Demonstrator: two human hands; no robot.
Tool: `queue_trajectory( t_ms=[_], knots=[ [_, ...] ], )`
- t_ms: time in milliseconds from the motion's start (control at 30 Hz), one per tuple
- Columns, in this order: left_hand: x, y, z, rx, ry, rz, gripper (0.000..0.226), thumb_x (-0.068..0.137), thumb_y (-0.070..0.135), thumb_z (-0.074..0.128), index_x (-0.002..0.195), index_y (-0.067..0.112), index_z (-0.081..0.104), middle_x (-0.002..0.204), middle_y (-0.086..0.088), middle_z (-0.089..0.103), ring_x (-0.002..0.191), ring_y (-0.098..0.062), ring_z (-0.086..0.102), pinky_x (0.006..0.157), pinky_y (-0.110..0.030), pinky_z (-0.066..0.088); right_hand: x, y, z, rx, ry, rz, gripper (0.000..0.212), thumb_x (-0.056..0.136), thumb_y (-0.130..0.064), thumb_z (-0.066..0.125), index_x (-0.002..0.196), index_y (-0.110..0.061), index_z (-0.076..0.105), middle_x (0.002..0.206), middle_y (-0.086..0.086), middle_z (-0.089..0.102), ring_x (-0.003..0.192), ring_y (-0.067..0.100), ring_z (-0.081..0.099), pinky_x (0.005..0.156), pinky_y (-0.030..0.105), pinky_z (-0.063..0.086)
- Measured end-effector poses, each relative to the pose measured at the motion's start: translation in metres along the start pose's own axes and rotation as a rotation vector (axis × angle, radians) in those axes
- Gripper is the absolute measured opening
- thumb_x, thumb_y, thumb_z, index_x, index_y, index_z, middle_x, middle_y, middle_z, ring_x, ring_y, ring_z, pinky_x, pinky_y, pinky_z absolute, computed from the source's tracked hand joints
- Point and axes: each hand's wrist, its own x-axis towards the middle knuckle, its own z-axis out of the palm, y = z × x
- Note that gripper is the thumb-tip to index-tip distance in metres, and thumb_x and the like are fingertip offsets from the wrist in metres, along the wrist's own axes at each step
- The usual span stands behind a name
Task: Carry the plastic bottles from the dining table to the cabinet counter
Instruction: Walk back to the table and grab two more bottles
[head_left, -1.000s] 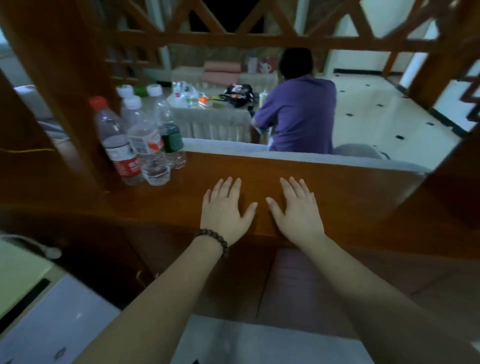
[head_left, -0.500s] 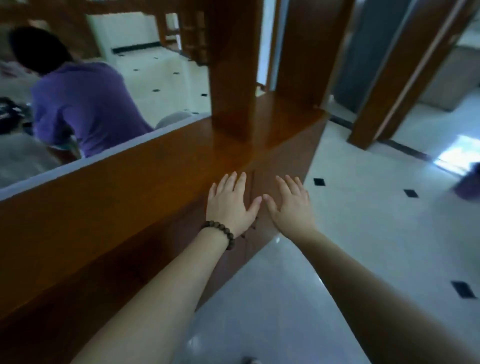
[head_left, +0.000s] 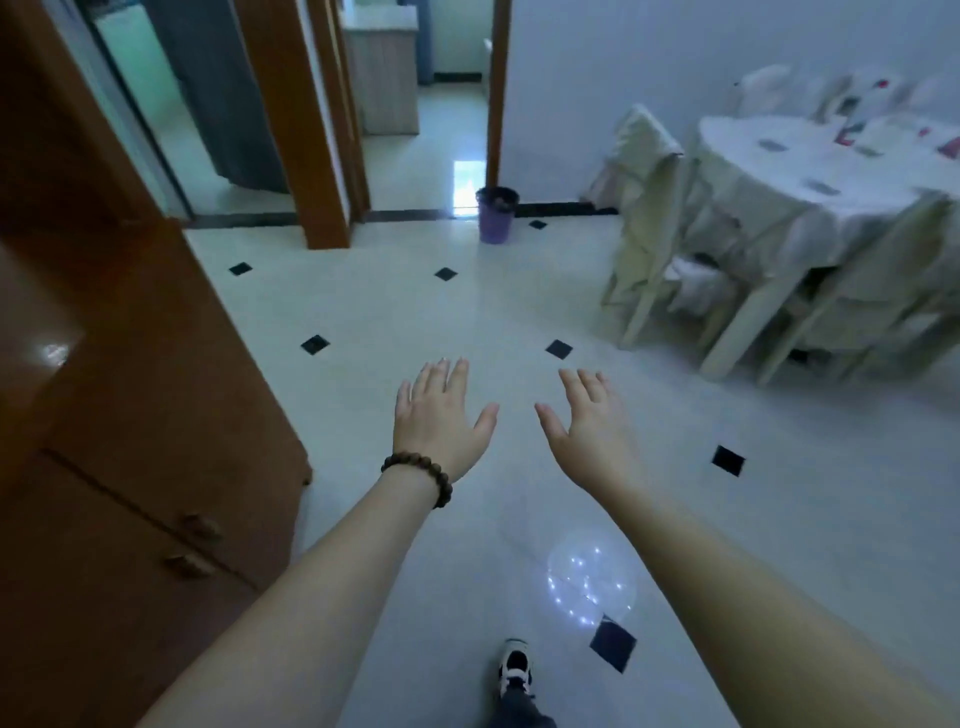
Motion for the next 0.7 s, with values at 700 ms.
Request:
queue_trajectory(
  t_ms=[700],
  knots=[
    [0.121,0.366,0.147,-0.028,-0.193,0.662,0.069,0.093,0.055,0.037,0.15,0.02,0.021,0.157,-0.003,0.024,0.146,-0.02,0.015,0.118,-0.041,0.012,0.002,0.332,-0.128,-0.039,0.314,0.671,0.057,0.095,-0.044,0.043,0.144,-0.016,0.033,0.152,0.007,0.032,0.144,0.026,0.019,0.117,0.042,0.015]
  ],
)
